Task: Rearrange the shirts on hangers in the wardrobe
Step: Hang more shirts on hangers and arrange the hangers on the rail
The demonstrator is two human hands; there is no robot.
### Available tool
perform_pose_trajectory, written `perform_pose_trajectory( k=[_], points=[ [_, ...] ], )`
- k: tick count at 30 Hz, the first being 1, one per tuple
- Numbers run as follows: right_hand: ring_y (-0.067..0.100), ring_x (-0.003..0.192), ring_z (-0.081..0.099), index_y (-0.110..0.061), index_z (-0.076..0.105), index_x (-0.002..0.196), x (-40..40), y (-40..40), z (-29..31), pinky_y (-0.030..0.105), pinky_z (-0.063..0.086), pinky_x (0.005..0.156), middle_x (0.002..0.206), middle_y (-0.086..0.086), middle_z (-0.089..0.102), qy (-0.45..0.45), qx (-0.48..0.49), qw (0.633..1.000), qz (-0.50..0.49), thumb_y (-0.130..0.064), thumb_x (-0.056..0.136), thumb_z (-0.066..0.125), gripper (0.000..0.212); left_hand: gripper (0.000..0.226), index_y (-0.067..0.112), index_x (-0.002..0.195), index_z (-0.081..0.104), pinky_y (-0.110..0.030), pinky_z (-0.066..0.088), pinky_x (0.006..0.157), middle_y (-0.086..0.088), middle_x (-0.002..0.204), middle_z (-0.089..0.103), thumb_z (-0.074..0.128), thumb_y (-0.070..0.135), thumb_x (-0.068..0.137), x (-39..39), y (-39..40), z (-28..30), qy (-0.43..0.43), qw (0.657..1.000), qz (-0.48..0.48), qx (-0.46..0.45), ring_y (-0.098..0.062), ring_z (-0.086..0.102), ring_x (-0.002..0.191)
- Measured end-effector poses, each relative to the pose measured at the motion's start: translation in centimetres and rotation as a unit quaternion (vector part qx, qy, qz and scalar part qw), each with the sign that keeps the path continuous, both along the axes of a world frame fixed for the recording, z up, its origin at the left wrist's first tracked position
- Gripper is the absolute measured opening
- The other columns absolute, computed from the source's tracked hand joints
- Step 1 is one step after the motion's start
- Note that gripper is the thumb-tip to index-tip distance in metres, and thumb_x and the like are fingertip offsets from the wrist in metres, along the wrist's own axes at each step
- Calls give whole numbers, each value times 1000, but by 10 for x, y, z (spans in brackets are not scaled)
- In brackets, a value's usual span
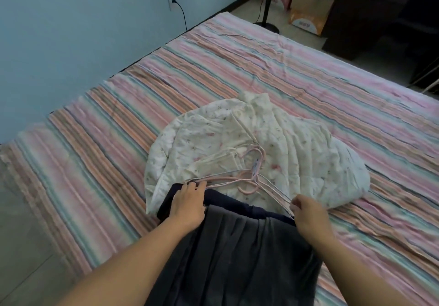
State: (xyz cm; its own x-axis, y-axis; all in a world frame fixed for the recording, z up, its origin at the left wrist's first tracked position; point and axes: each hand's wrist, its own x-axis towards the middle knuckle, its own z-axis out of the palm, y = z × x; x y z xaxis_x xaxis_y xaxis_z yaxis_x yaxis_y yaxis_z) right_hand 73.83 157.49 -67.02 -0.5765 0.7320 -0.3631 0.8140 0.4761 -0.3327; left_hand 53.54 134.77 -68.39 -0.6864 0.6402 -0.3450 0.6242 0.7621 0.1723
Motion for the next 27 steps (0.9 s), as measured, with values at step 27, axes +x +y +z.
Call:
perform_pose_trajectory(
  k=[27],
  points=[
    [12, 72, 61, -26, 62, 65, 94, -150, 246, 21, 39, 63, 71, -5, 66, 244, 24, 968, -59, -1, 81, 77, 33, 12, 37, 79, 70, -23, 42, 63, 15, 70, 63, 69, 31, 89, 48, -155, 271, -98, 974, 61, 194, -2, 58, 68]
  ],
)
